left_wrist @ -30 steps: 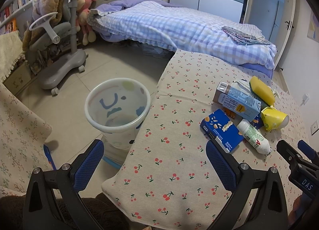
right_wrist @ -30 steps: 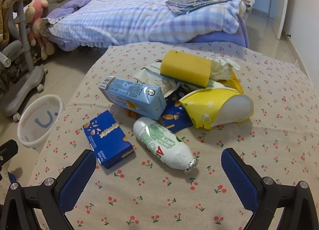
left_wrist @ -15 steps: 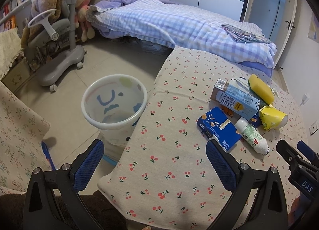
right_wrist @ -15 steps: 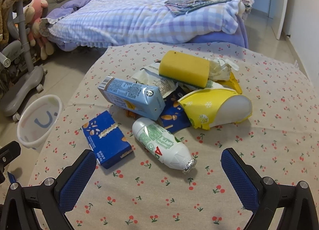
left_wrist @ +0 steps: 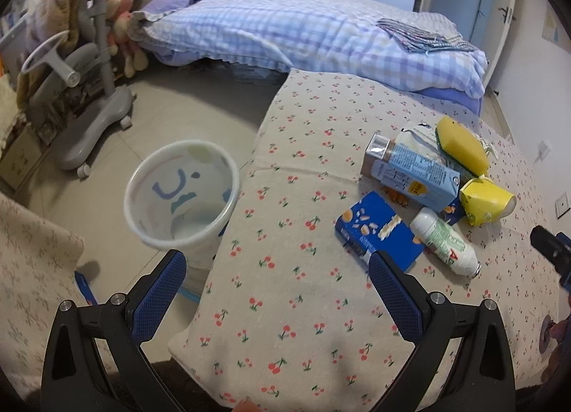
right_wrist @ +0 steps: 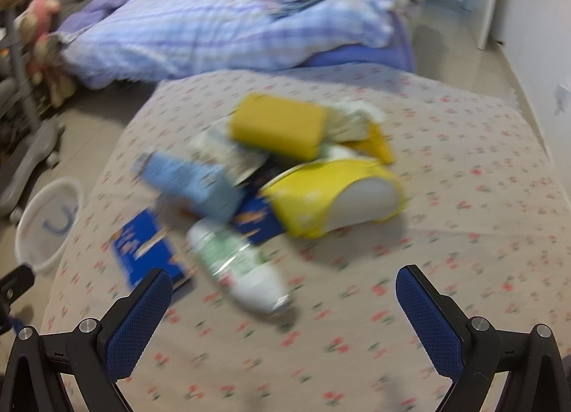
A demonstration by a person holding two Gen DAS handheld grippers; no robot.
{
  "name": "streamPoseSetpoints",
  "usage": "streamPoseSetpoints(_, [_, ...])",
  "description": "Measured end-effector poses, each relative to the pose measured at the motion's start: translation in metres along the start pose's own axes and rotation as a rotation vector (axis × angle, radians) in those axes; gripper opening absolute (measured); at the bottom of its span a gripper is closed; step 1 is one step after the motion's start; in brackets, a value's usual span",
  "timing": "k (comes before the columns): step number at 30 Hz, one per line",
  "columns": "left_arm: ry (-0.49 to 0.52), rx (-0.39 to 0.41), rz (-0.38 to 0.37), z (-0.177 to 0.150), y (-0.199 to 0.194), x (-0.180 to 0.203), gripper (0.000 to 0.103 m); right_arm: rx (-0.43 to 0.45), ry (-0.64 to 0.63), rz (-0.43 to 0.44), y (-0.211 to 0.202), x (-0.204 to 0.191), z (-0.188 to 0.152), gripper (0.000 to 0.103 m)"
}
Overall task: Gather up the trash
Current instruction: 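Grasp the light blue milk carton with left gripper while right gripper grasps yellow paper cup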
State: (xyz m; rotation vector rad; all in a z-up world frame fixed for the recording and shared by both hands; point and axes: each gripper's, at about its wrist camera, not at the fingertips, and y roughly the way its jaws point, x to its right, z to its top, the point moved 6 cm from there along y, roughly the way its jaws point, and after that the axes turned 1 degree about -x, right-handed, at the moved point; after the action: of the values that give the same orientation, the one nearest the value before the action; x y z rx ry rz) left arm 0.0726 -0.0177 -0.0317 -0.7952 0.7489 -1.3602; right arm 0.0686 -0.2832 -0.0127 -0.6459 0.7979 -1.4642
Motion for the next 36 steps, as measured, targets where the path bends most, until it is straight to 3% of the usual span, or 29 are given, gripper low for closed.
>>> streamPoseSetpoints(4, [0.008, -0.126, -0.091, 0.020, 0.023, 0.017, 0.103, -0.043, 0.089, 0.011, 0.008, 0.034, 0.021, 0.103])
streamPoseSetpoints(16, [-0.148, -0.291, -0.355, 0.058, 0.086, 0.084, 0.097, -0.167, 0.223, -0.011, 0.065, 0.092, 0.041, 0.103])
streamPoseSetpoints(21, [-0.180, -0.320, -0.371, 0.067, 0.110, 0.108, 0.085, -0.202, 0.253, -0.009, 0.086, 0.098, 0.046, 0.103])
streamPoseSetpoints(31, [-0.259, -0.351, -0.447, 0.078, 0.124, 0.117, 0.084, -0.265, 0.323, 0.061, 0.114, 0.092, 0.046, 0.103])
streamPoseSetpoints(36, [-0.266, -0.338, -0.427, 0.082, 0.126, 0.118, 0.084, -0.292, 0.355, 0.101, 0.126, 0.084, 0.042, 0.103])
